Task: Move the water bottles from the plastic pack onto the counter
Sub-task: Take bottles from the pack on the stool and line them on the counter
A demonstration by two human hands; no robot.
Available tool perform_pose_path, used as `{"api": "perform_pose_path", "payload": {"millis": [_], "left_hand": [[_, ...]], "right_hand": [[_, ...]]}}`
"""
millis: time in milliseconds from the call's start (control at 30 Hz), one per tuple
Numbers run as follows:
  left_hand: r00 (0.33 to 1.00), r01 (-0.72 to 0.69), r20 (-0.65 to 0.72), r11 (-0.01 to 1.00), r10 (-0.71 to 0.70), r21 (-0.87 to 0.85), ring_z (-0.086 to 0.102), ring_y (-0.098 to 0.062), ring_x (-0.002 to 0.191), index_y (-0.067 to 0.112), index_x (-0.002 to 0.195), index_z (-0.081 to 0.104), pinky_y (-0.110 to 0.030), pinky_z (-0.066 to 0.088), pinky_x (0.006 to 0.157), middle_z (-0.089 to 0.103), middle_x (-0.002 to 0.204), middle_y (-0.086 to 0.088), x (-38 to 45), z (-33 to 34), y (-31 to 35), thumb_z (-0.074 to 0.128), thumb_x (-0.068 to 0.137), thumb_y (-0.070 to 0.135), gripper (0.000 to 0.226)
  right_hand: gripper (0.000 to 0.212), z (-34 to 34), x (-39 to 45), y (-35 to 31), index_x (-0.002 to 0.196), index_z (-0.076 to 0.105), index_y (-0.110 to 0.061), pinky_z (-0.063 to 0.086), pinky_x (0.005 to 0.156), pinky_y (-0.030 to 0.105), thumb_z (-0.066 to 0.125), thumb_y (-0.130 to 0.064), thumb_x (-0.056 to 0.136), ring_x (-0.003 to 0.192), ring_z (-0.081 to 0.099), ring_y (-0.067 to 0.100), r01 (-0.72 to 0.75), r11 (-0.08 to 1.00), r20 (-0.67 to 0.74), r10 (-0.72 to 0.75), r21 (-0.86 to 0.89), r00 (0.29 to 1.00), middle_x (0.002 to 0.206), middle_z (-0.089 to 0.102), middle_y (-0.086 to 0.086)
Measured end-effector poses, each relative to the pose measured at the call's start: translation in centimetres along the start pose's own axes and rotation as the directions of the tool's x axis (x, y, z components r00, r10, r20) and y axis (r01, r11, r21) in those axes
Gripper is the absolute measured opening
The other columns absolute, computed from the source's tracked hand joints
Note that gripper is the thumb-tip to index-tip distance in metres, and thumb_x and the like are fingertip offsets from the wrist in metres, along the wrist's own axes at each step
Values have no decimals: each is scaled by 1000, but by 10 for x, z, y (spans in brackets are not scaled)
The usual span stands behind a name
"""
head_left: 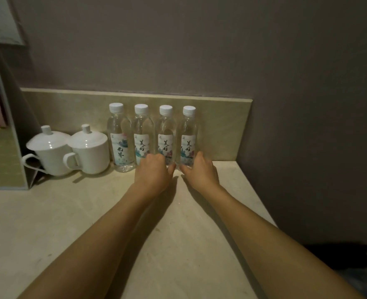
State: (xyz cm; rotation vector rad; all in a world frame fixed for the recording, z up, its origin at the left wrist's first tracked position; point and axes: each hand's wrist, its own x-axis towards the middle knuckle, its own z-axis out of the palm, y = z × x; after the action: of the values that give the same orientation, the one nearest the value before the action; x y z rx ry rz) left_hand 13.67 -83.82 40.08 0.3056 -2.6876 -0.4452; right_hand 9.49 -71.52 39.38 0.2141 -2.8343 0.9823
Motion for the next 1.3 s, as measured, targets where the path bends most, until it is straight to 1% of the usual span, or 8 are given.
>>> {"api": "perform_pose_path", "payload": {"millis": [267, 367, 467, 600, 767, 967, 1133, 1300], "left_hand": [[997, -78, -23, 969, 74, -233, 64, -38, 77, 3, 80, 68, -42, 54, 69, 68, 80, -19, -27, -5, 52, 46, 99, 28, 38], [994, -111, -49, 952, 102, -284, 63, -37, 69, 5, 69, 64, -37, 49, 60, 64, 68, -16, -39, -12, 80, 48, 96, 32, 42], [990, -139, -73, 928, 122, -346, 65, -34, 66, 6, 65, 63, -42, 55, 66, 67, 66, -14, -48, -16, 112, 46, 96, 35, 45], [990, -141, -71, 893, 122, -427, 70, -37, 74, 9, 74, 67, -45, 58, 73, 72, 76, -15, -64, -14, 164, 41, 96, 37, 45], [985, -174, -95, 886, 147, -429, 68, -37, 86, 10, 82, 67, -45, 56, 78, 73, 85, -13, -96, 5, 255, 43, 97, 41, 42], [972, -235, -103, 870, 212, -434, 64, -38, 84, 17, 66, 53, -34, 42, 66, 67, 80, -11, -140, 41, 371, 48, 93, 46, 41], [955, -266, 4, 857, 298, -441, 64, -38, 91, 22, 73, 59, -35, 43, 69, 68, 87, -9, -174, 82, 453, 50, 92, 47, 33], [922, -291, 107, 850, 371, -439, 65, -35, 86, 20, 73, 61, -34, 44, 68, 63, 80, -5, -196, 131, 512, 49, 93, 45, 34]], "right_hand": [[38, -62, -32, 27, 120, 56, -13, 52, 84, 40, 56, -36, 89, 100, 61, 30, 19, 997, -147, -7, 81, 989, 103, 67, 11], [30, -91, -46, 41, 110, 63, -14, 48, 80, 33, 56, -32, 87, 95, 62, 26, 63, 986, -239, -25, 152, 971, 92, 70, 6], [19, -117, -59, 64, 94, 66, -17, 48, 72, 30, 56, -31, 87, 84, 64, 23, 100, 978, -322, -36, 185, 946, 80, 69, 0], [13, -159, -74, 110, 81, 63, -20, 35, 60, 23, 57, -30, 88, 71, 63, 17, 120, 979, -457, -32, 165, 889, 67, 61, -9], [11, -218, -103, 180, 77, 61, -22, 37, 59, 23, 57, -25, 88, 67, 61, 14, 183, 968, -555, -58, 171, 830, 67, 62, -9], [15, -289, -136, 277, 74, 57, -24, 31, 51, 3, 58, -17, 87, 57, 50, 2, 177, 969, -605, -36, 174, 795, 58, 54, -13], [16, -326, -161, 360, 73, 57, -21, 33, 55, 21, 58, -16, 88, 59, 54, 12, 73, 978, -593, 58, 195, 803, 58, 56, -10], [14, -345, -173, 431, 76, 59, -22, 36, 56, 23, 56, -18, 89, 60, 57, 11, -40, 977, -587, 159, 210, 794, 61, 61, -8]]}}
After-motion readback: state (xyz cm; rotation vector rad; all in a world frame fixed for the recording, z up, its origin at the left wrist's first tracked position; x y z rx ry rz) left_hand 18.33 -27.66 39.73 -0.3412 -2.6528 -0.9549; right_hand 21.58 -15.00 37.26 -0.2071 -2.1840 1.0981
